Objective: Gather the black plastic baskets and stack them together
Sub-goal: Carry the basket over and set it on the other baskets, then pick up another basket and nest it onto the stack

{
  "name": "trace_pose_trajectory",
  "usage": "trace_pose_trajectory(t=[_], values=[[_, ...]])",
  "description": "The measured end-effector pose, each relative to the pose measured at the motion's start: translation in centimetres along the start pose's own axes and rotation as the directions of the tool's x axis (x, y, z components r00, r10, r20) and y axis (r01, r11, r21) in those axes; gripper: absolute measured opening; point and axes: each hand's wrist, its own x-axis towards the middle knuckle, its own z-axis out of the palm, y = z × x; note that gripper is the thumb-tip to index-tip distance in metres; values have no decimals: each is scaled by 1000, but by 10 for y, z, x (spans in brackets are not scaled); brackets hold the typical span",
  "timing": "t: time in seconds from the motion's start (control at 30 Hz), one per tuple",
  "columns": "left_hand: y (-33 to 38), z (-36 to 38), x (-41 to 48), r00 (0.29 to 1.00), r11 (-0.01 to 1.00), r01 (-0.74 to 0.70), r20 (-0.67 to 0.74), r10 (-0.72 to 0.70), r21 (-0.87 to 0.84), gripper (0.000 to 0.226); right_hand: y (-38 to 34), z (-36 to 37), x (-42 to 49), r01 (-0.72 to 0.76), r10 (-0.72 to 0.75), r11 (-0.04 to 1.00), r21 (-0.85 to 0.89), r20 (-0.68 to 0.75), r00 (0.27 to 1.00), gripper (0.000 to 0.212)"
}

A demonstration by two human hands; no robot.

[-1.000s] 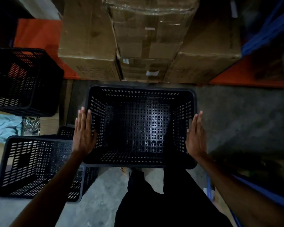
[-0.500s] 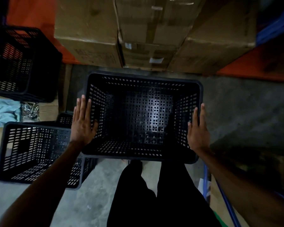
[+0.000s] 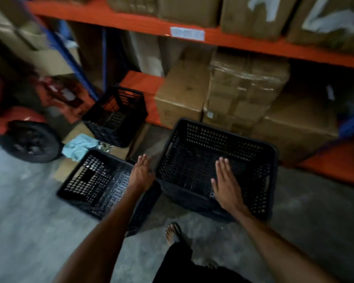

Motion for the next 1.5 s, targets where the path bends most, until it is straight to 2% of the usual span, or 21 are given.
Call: trace_pose_trajectory(t=[0.1,0.27,0.37,0.47,0.53,0.73,0.9,1.0,1.1,1.2,1.3,1.4,1.5], values=[[-32,5,-78,983,984,166,-67,-171,-66,63,-69,2,-13,230,-231,970,81,-3,973,64],[-79,23,-204,902,908,397,-124,-413,-135,62,-150,23,-70,523,-534,827,206,0,846,63],[-95,27,-254,866,874,451,-146,-478,-184,60,-168,44,-103,570,-591,790,225,36,806,65],[-113,22,-289,820,834,517,-166,-547,-192,59,-181,68,-128,603,-633,770,208,131,763,66],[-127,20,-298,801,821,528,-194,-567,-217,60,-186,83,-135,588,-618,785,195,182,765,67],[-188,4,-272,834,848,486,-179,-522,-211,57,-213,123,-126,361,-426,900,244,321,846,65],[-287,-20,-204,901,910,396,-138,-410,-123,54,-260,170,-88,82,-183,965,250,412,892,63],[-361,-32,-149,936,936,344,-48,-347,-72,56,-300,196,-59,-125,4,961,246,439,898,62],[-419,-35,-102,952,949,307,22,-306,-69,56,-331,214,-42,-301,194,923,239,386,902,61],[-469,-30,-58,970,974,222,107,-217,-41,55,-356,236,-29,-529,391,801,280,423,817,62],[-520,-13,5,974,976,204,118,-194,-73,57,-370,272,-4,-733,593,614,293,442,673,66],[-564,11,72,935,938,338,137,-327,-70,75,-369,317,18,-827,713,478,298,418,563,72],[-594,40,128,901,893,428,140,-410,-136,85,-355,358,35,-865,800,360,348,361,479,77]])
